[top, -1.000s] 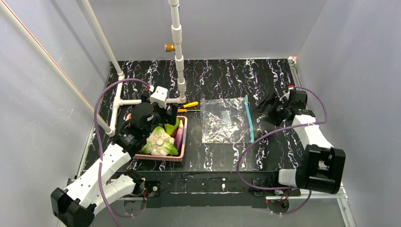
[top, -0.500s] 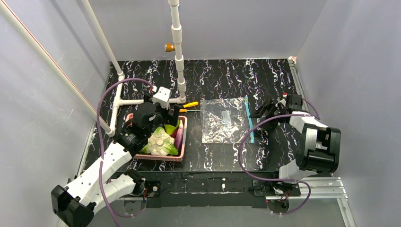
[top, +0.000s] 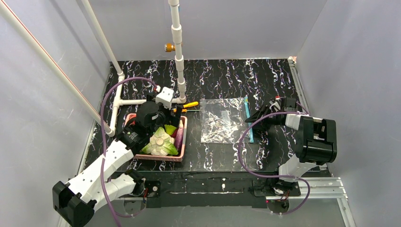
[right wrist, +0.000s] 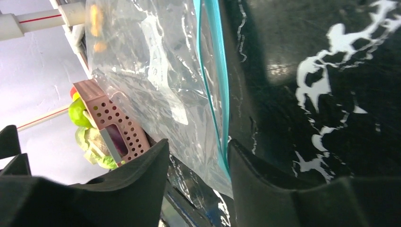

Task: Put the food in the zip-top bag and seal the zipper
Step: Pick up the zipper food storage bag at the center of the board.

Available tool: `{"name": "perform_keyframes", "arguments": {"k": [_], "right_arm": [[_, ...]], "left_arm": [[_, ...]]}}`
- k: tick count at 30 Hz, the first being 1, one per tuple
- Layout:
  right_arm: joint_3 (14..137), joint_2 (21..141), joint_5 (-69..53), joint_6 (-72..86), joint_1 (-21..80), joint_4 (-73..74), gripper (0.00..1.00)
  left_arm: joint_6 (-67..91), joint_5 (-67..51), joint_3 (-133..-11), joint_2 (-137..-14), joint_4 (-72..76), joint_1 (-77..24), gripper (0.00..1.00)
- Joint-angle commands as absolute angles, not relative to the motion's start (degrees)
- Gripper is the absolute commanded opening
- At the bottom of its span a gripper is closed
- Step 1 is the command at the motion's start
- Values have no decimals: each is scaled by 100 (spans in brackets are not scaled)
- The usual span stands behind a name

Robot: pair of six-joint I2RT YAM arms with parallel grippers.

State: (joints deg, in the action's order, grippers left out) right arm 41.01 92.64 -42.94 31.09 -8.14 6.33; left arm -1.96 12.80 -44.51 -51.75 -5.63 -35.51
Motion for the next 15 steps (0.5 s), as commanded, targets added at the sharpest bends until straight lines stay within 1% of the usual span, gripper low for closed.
{"name": "perform_keyframes", "arguments": {"k": [1,5,7,10,15], "right_arm": [[4070,9167,-4568,3034,-665,326,51],[4043,9187,-4597,3029,-569,239,36],[4047,9193,-4663,3050,-489,187,26],[4016,9067,-4755,3082,-343,100,17],[3965,8412,-4641,3037,64,278,1]], "left_arm": [[-249,1203,-4692,-5194,-637,-3595,100],[-240,1164,-4702,-5222,-650,-3596,99],[-217,1127,-4709,-5244,-658,-3605,100],[-187,977,-4740,-5313,-683,-3637,99],[39,534,-4828,-5506,-728,-3694,99]]}}
